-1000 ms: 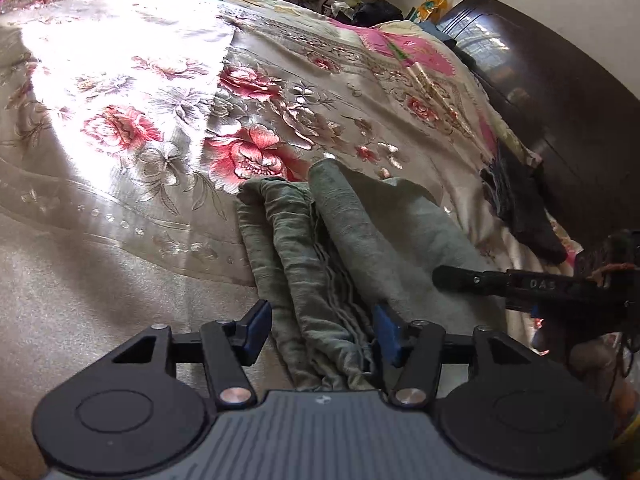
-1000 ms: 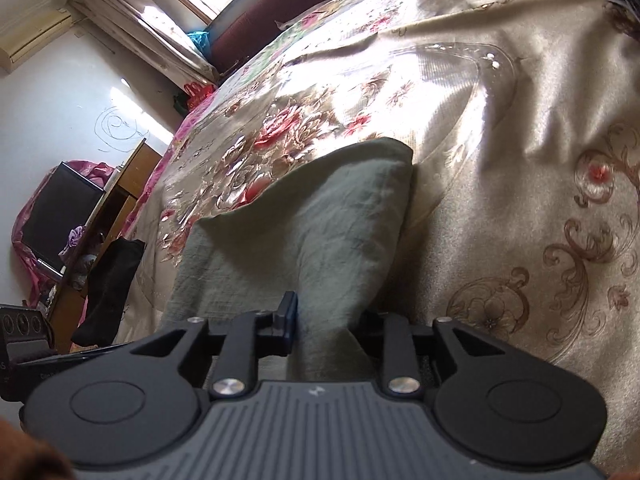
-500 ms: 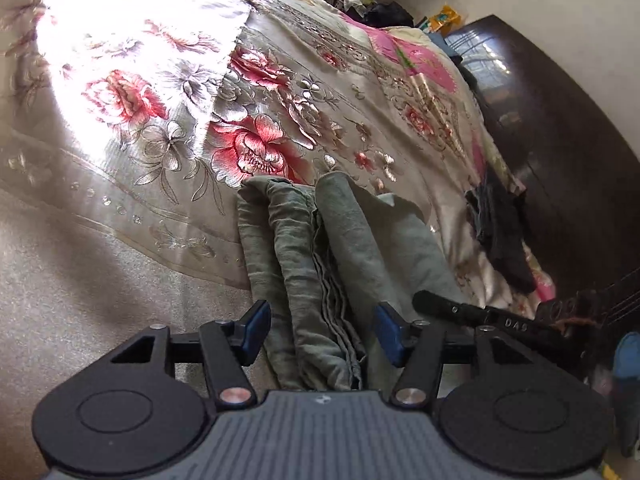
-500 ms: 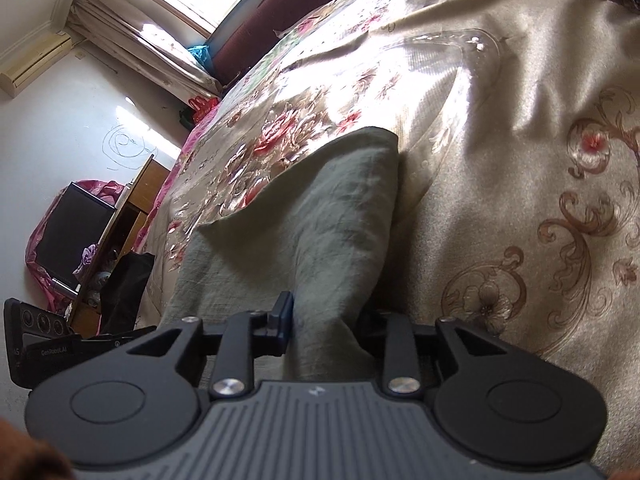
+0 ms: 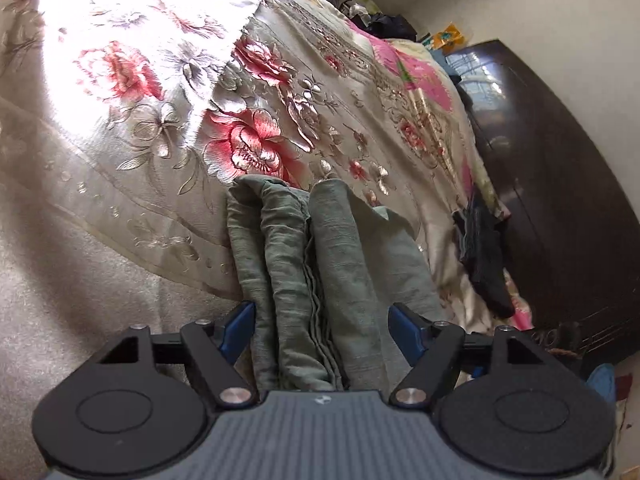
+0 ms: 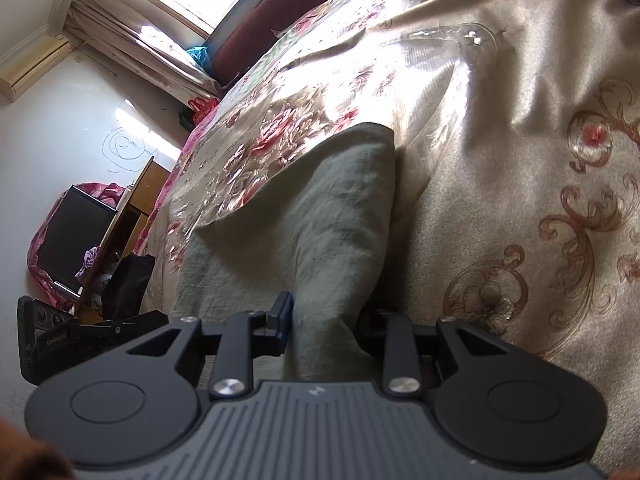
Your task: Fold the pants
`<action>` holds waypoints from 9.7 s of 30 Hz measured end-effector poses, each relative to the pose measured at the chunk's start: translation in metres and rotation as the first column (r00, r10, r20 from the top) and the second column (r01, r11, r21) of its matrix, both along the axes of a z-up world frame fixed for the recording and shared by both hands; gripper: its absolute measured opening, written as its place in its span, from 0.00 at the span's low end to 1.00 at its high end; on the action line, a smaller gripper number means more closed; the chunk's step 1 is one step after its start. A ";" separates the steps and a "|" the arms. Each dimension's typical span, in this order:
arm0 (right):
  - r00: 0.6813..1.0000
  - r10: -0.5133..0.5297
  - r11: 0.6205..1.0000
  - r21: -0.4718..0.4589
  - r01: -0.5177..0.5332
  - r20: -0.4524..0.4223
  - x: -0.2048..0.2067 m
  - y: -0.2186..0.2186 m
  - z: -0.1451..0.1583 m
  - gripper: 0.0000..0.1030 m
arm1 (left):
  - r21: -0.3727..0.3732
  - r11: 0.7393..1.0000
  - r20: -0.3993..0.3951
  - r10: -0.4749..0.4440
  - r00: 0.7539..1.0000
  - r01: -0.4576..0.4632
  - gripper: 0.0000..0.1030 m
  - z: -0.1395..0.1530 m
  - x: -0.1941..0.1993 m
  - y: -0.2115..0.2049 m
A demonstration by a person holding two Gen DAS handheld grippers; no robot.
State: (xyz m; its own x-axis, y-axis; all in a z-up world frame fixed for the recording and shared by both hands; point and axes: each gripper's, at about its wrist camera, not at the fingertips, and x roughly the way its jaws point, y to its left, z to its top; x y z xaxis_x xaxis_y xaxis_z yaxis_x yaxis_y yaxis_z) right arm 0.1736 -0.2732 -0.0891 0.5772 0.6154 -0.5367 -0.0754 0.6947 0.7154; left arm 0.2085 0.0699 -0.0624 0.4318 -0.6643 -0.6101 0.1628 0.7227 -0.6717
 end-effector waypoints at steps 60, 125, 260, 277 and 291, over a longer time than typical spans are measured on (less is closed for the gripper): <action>0.892 0.432 0.885 -0.251 -0.392 0.130 0.116 0.448 0.093 0.36 | 0.732 0.486 0.358 0.320 0.877 -0.477 0.66 0.065 -0.019 0.346; 0.925 -0.311 0.773 -0.509 0.379 0.216 -0.042 -0.105 0.041 0.35 | 0.692 0.713 0.225 -0.067 0.972 -0.111 0.64 0.013 -0.011 -0.144; 0.943 -0.162 0.663 -0.676 0.322 0.289 0.042 -0.074 -0.016 0.99 | 0.621 0.736 0.451 -0.053 0.891 -0.270 1.00 -0.033 -0.019 -0.144; 0.944 -0.161 0.664 -0.676 0.320 0.289 0.042 -0.074 -0.015 0.99 | 0.640 0.717 0.459 -0.066 0.886 -0.278 1.00 -0.035 -0.020 -0.148; 0.943 -0.161 0.665 -0.675 0.321 0.290 0.042 -0.074 -0.015 0.99 | 0.653 0.707 0.446 -0.070 0.892 -0.271 1.00 -0.035 -0.018 -0.151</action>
State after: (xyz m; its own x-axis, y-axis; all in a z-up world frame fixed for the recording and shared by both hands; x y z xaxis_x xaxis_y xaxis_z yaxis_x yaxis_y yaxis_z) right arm 0.2152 -0.3475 -0.1042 0.7871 -0.0757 -0.6122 0.0916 0.9958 -0.0053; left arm 0.1907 -0.0806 -0.0971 0.7856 -0.0709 -0.6147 0.1918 0.9724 0.1330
